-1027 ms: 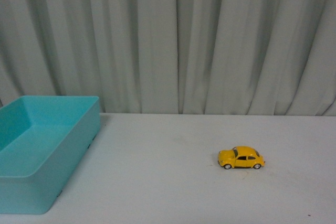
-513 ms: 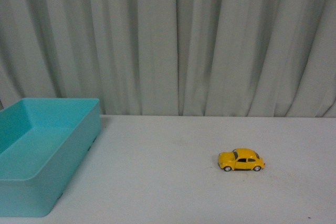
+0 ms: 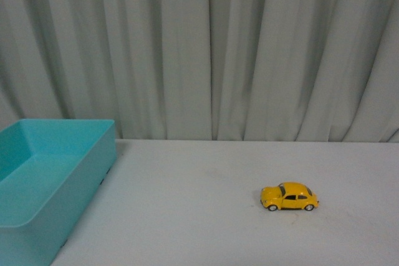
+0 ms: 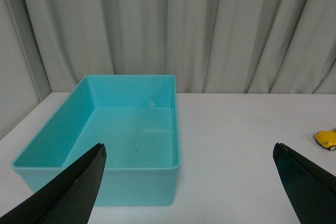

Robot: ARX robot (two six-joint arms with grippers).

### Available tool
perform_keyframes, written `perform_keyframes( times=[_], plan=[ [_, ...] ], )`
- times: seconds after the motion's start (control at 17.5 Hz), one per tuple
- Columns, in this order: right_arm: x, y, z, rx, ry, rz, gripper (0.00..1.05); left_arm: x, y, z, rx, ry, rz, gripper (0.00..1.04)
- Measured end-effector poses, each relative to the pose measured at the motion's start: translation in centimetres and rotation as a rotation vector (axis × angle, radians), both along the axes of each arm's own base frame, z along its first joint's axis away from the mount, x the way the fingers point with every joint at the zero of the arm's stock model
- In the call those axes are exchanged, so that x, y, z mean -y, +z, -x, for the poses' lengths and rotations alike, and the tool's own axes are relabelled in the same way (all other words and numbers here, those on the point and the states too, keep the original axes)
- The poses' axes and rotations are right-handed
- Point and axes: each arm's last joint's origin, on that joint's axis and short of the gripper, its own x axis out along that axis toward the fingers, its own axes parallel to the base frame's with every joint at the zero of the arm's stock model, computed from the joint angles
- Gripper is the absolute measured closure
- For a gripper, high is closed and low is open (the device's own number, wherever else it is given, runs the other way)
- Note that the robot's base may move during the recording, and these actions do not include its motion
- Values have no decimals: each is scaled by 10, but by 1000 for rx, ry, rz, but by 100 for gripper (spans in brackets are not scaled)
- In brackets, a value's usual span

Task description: Wind up and store yellow beetle toy

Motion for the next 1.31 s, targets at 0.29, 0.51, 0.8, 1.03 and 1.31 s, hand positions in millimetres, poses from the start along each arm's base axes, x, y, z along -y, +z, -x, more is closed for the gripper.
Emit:
perform_keyframes(
  times=[0.29, 0.51, 0.8, 1.03, 1.31],
  plan=[
    [0, 0, 0, 2, 0, 0, 7, 0, 0, 0, 0, 0, 0, 7],
    [0, 0, 0, -2, 0, 0, 7, 0, 0, 0, 1, 0, 0, 7],
    [0, 0, 0, -2, 0, 0, 7, 0, 0, 0, -2, 0, 0, 7],
    [0, 0, 0, -2, 0, 0, 7, 0, 0, 0, -2, 0, 0, 7],
    [38, 9, -20, 79, -106, -226, 7, 0, 0, 0, -2, 0, 0, 7]
  ],
)
